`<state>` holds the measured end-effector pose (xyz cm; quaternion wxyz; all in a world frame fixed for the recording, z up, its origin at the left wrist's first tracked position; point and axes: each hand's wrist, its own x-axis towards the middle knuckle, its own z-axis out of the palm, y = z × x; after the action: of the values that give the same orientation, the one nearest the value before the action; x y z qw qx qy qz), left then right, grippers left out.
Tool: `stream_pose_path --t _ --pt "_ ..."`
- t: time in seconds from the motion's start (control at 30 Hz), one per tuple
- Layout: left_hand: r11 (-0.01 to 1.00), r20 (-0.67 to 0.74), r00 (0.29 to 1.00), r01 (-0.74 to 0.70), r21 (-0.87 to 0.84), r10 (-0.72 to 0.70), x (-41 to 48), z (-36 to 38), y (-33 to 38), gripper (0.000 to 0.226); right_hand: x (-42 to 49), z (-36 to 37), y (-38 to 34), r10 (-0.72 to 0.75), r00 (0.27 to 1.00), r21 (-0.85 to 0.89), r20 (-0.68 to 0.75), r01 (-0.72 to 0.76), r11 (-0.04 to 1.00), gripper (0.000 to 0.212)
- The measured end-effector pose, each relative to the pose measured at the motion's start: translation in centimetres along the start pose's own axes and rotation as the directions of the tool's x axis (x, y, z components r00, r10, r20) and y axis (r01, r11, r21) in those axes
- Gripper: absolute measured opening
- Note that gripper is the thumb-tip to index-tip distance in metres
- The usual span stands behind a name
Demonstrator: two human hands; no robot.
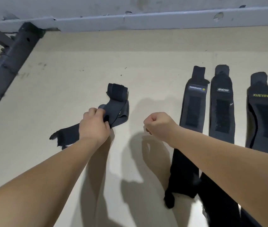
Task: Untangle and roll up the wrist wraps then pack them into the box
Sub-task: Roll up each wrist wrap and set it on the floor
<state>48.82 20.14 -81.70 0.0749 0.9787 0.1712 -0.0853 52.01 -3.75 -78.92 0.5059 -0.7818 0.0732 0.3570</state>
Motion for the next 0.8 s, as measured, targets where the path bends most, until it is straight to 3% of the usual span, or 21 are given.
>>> stream_pose_path --t 0.07,0.13,0.2,0.3,0.37,0.47,0.53,0.6,0.67,0.73,0.8 --pt "0.982 0.134 0.985 0.091 0.163 -0.113 0.7 0.6 -3.7 0.067 -0.1 2.1 0.0 0.033 0.999 0.031 0.031 -0.033 0.999 0.018" --pt "0.965 0.26 0.931 0.229 0.126 -0.255 0.3 1.2 -5.9 0.08 -0.2 3.2 -0.1 0.061 0.998 0.064 0.033 -0.063 0.996 0.02" --pt "0.956 0.306 0.906 0.284 0.071 -0.292 -1.1 2.1 -6.7 0.077 -0.6 4.0 -0.1 0.109 0.993 0.141 0.036 -0.113 0.983 0.019" --pt "0.944 0.294 0.916 0.315 -0.101 -0.275 -3.7 3.2 -4.9 0.048 -0.9 4.0 0.1 0.191 0.981 0.254 0.025 -0.191 0.948 0.015" --pt "0.938 0.318 0.927 0.272 -0.214 -0.196 -4.9 3.6 -2.6 0.042 -1.0 4.0 0.5 0.244 0.97 0.266 0.011 -0.238 0.934 0.016" --pt "0.916 0.497 0.868 0.214 -0.338 -0.02 -7.6 4.7 2.3 0.041 -1.3 3.7 1.7 0.305 0.952 0.248 -0.014 -0.292 0.924 0.011" --pt "0.805 0.564 0.825 0.307 -0.507 0.04 -9.6 5.0 5.0 0.042 -2.0 3.6 2.5 0.307 0.952 0.229 -0.003 -0.299 0.927 0.009" --pt "0.613 0.578 0.815 0.437 -0.658 0.04 -10.0 4.1 6.4 0.033 -2.5 3.3 3.6 0.339 0.941 0.265 -0.009 -0.324 0.908 0.026" --pt "0.482 0.579 0.815 0.502 -0.718 0.014 -9.0 1.7 7.1 0.017 -3.1 2.6 4.2 0.374 0.928 0.381 0.012 -0.35 0.856 0.036" --pt "0.375 0.589 0.807 0.533 -0.758 0.044 -8.0 -1.5 7.8 0.016 -4.0 1.6 3.5 0.365 0.918 0.556 0.156 -0.387 0.736 0.045" --pt "0.288 0.573 0.81 0.524 -0.801 0.121 -7.4 -4.5 9.0 0.022 -4.9 0.4 1.8 0.263 0.923 0.665 0.279 -0.384 0.64 0.061"
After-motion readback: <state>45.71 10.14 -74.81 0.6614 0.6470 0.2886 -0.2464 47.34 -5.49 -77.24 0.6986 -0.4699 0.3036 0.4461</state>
